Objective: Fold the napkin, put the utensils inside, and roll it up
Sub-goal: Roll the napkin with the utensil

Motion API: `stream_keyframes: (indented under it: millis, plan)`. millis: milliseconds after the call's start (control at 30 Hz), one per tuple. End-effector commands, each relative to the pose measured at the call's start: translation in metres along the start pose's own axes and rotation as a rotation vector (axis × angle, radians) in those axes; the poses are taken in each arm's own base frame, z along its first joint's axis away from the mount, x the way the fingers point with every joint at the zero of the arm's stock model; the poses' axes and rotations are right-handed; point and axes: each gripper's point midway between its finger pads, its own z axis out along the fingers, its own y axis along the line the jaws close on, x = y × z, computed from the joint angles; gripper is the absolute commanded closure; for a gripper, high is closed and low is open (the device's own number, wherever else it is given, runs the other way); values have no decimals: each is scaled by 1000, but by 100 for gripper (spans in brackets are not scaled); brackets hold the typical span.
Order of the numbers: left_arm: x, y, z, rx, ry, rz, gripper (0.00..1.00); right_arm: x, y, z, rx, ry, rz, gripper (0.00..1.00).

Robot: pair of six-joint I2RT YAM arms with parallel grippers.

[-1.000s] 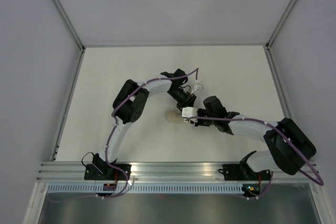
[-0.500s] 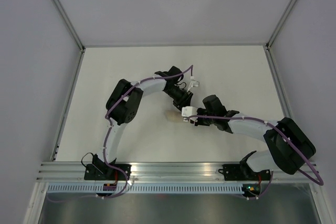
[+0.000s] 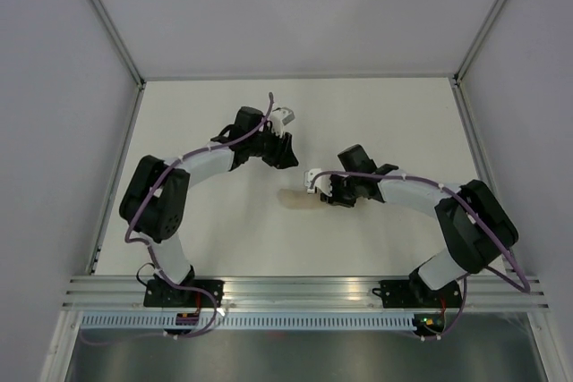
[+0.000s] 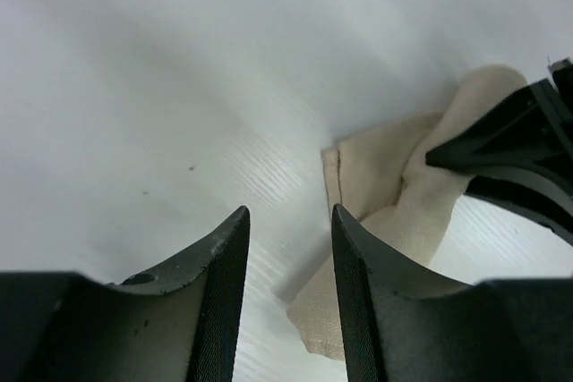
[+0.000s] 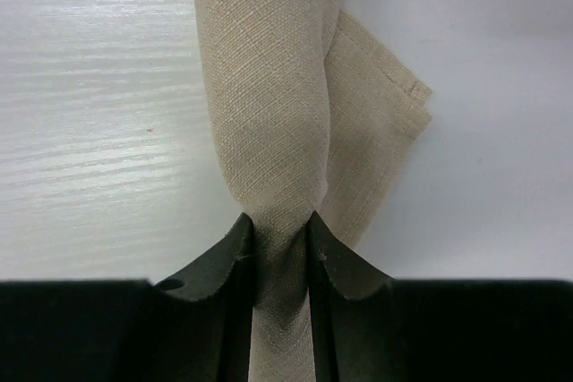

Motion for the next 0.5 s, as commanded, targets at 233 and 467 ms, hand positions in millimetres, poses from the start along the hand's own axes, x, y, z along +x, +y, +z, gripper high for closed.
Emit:
stream_keyframes:
  millis: [233,467]
  plan:
    - [-50,-19,-63,-235,-499,142,52,11,3,-6,-454,32,230,80]
    - [-22,-59,-45,-295,-430,391,49,19,-10,3,-554,40,320,79]
